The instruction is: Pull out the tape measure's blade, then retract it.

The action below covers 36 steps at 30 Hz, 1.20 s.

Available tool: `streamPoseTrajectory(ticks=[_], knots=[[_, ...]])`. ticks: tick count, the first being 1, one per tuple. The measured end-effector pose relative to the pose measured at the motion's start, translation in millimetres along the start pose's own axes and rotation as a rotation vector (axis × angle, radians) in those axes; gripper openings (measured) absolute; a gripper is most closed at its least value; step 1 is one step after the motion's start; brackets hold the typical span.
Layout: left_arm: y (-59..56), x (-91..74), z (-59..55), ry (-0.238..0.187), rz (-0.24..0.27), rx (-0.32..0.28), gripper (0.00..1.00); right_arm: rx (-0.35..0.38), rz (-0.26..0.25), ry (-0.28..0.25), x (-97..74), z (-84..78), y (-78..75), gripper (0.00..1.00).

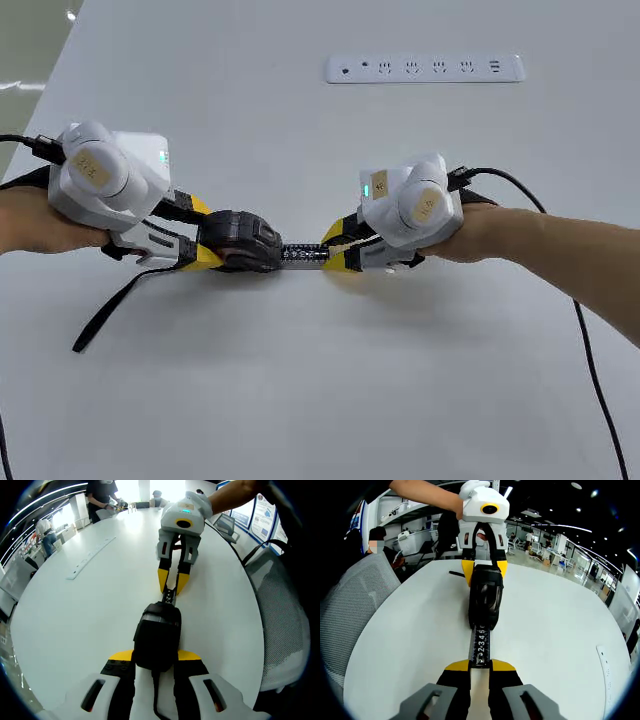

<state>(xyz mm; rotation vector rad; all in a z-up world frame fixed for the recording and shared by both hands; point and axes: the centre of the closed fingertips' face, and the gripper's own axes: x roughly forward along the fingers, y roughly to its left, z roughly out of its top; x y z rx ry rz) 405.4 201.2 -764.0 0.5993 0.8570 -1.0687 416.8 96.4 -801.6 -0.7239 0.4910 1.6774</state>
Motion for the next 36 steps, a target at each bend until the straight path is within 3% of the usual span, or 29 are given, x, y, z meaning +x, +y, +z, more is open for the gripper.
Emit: streamPoseTrajectory(ticks=[36], knots=[[-0.6, 0.1, 1.6, 0.016, -0.005, 0.008, 0.24, 0.025, -0.012, 0.038, -36.0, -28.1, 5.5, 0.08]])
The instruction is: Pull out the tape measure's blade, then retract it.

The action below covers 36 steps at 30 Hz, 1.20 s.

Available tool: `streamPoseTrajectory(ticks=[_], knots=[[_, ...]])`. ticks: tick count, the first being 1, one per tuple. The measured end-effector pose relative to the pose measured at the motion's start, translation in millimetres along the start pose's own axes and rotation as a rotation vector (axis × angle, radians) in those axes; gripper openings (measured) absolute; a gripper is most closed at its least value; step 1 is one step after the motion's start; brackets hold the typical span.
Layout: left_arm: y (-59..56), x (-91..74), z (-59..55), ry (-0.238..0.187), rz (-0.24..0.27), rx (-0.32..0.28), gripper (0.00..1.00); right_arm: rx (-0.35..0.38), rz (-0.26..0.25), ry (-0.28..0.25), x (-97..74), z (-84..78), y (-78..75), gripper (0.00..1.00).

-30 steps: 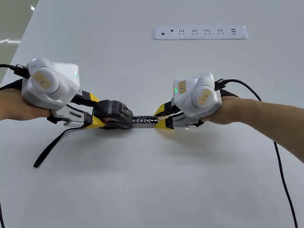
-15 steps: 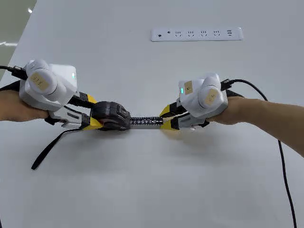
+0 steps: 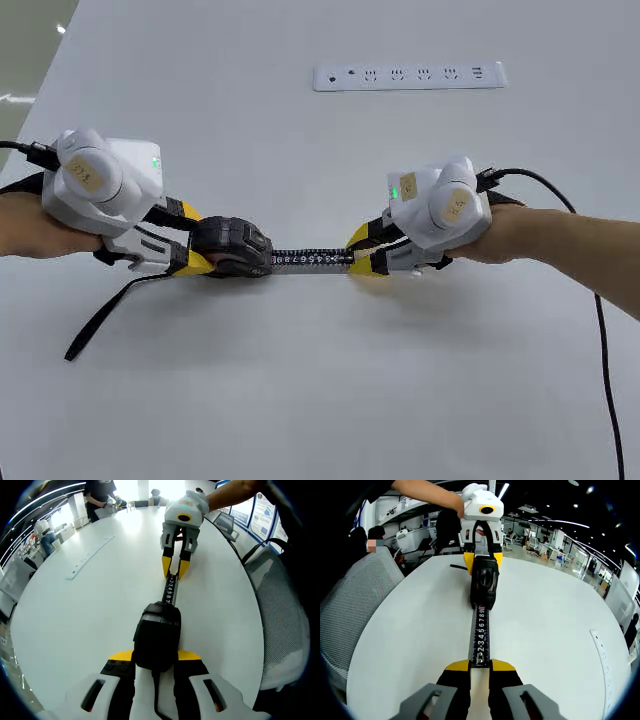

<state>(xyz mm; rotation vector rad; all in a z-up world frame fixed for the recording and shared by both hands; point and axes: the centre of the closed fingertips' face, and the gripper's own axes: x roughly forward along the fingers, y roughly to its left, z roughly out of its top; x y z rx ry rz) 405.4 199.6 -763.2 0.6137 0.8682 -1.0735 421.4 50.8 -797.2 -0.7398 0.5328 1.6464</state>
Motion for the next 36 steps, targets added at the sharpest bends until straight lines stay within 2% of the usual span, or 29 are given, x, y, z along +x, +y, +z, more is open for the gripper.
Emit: streamPoseTrajectory(ticks=[24, 36], knots=[[-0.7, 0.5, 0.1, 0.016, -0.001, 0.000, 0.24, 0.014, -0.009, 0.039, -22.7, -22.5, 1.8, 0.08], [-1.2, 1.3, -1.2, 0.022, 0.002, 0.000, 0.24, 0.015, -0.018, 0.067, -34.1, -42.2, -1.3, 0.08]])
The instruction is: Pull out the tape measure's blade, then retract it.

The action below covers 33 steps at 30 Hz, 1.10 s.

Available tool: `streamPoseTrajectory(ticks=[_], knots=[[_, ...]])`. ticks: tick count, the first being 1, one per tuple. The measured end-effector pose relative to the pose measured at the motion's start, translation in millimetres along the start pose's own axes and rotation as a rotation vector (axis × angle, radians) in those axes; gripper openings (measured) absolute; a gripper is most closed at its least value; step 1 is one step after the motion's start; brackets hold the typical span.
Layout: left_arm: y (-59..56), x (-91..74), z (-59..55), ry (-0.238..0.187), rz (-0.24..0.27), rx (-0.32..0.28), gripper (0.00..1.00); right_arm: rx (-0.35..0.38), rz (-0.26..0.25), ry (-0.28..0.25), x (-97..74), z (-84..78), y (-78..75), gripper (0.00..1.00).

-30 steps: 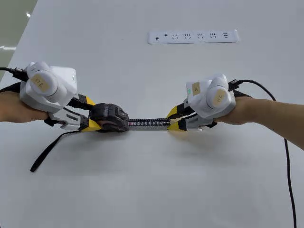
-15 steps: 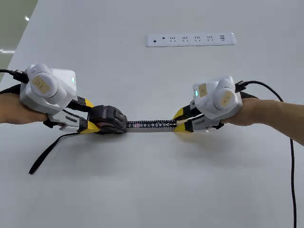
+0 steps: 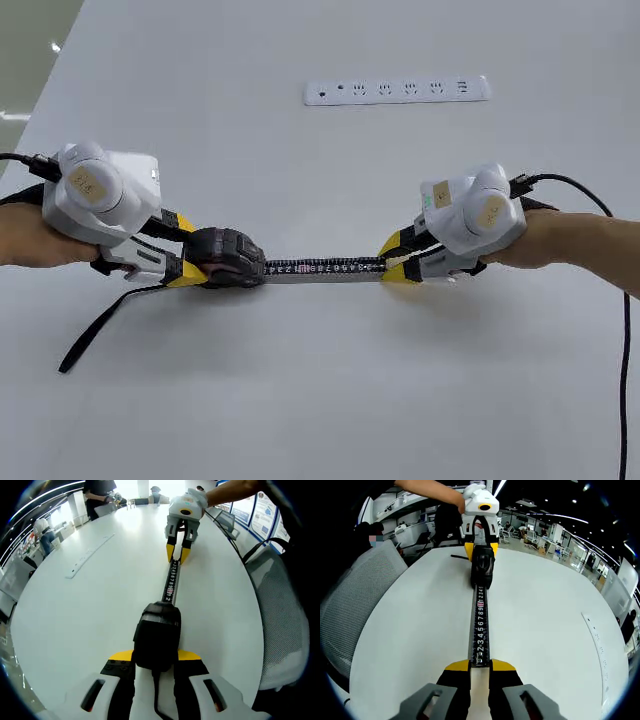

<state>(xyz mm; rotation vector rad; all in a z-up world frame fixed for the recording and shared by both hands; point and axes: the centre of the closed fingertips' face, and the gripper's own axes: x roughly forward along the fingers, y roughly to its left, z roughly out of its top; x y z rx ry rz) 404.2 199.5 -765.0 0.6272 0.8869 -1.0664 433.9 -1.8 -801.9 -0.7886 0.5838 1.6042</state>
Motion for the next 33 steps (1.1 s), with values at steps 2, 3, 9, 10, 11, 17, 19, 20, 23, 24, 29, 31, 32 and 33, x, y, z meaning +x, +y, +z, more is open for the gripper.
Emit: streamPoseTrajectory(ticks=[2, 3, 9, 10, 11, 17, 19, 20, 23, 24, 29, 31, 32, 33], knots=[[-0.1, -0.1, -0.1, 0.001, 0.000, -0.001, 0.24, 0.000, -0.002, 0.006, -2.7, -2.7, 0.6, 0.08], [0.0, -0.1, -0.2, 0.001, 0.000, -0.002, 0.24, 0.000, -0.002, 0.008, -3.7, -3.6, 0.9, 0.08], [-0.4, 0.0, 0.1, 0.003, 0.001, -0.005, 0.24, 0.001, -0.006, 0.023, -10.9, -11.5, 2.5, 0.08], [-0.6, -0.1, 0.1, 0.003, 0.001, -0.005, 0.24, 0.002, -0.007, 0.025, -11.7, -12.7, 2.6, 0.08], [-0.4, -0.1, 0.0, 0.004, 0.001, -0.005, 0.24, 0.002, -0.008, 0.027, -12.8, -14.1, 2.6, 0.08], [-0.8, -0.1, 0.0, 0.007, 0.001, -0.004, 0.24, 0.003, -0.012, 0.039, -16.6, -20.2, 3.8, 0.08], [-0.9, -0.1, -0.1, 0.008, 0.002, -0.004, 0.24, 0.004, -0.013, 0.043, -18.5, -21.7, 4.9, 0.08], [-1.2, -0.1, -0.2, 0.008, 0.002, -0.003, 0.24, 0.003, -0.013, 0.045, -19.3, -22.6, 5.0, 0.08], [-1.1, 0.1, 0.0, 0.010, 0.002, -0.002, 0.24, 0.004, -0.016, 0.051, -22.4, -25.9, 5.3, 0.08], [-0.9, 0.2, -0.1, 0.010, 0.002, -0.003, 0.24, 0.005, -0.016, 0.053, -23.8, -27.3, 5.3, 0.08], [-0.3, 0.7, 0.4, 0.013, 0.000, -0.003, 0.24, 0.010, -0.023, 0.063, -29.8, -33.0, 5.0, 0.08], [-0.1, 0.9, 0.5, 0.014, 0.000, -0.003, 0.24, 0.011, -0.024, 0.067, -32.1, -35.3, 5.6, 0.08], [-0.3, 0.9, 0.4, 0.015, 0.000, -0.003, 0.24, 0.012, -0.024, 0.069, -32.9, -36.1, 5.9, 0.08], [-0.1, 1.1, 0.3, 0.015, 0.000, -0.003, 0.24, 0.013, -0.025, 0.071, -34.1, -37.3, 6.2, 0.08]])
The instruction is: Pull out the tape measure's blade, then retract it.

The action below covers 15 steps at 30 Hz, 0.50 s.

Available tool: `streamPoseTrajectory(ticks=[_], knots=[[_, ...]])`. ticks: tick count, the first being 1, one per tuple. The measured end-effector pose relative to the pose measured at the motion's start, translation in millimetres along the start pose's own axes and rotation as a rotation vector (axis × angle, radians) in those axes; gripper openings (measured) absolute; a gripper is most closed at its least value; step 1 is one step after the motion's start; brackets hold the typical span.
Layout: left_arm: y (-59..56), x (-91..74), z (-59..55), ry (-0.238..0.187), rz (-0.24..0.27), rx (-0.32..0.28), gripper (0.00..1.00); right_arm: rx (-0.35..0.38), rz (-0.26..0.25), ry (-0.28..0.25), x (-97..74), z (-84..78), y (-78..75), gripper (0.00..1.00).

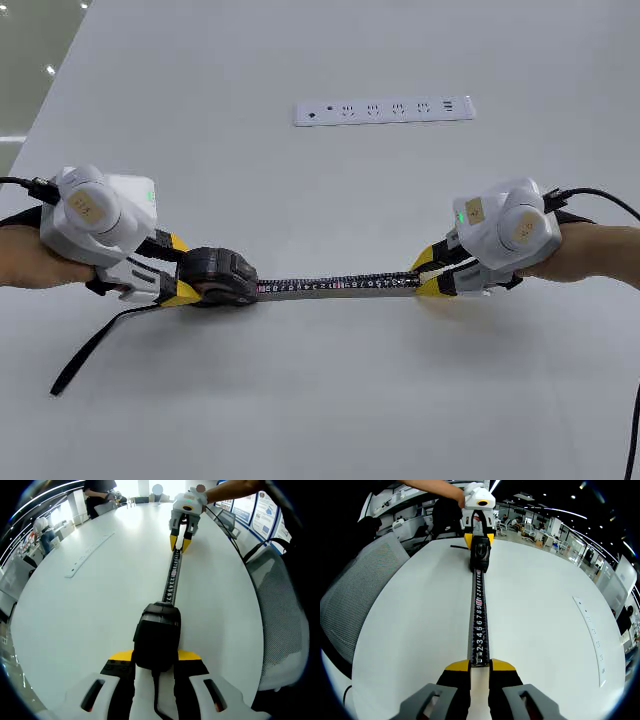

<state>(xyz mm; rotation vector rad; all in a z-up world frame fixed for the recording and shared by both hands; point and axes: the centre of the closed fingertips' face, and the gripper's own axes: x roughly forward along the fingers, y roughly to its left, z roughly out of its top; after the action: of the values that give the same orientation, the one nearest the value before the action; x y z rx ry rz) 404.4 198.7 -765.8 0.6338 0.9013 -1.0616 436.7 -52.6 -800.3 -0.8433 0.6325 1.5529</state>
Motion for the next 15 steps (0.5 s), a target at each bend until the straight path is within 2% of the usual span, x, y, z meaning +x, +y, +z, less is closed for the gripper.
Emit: streamPoseTrajectory(ticks=[15], knots=[[0.3, 1.1, 1.0, 0.007, 0.000, 0.004, 0.24, 0.006, -0.010, 0.032, -15.0, -13.5, 2.5, 0.08]])
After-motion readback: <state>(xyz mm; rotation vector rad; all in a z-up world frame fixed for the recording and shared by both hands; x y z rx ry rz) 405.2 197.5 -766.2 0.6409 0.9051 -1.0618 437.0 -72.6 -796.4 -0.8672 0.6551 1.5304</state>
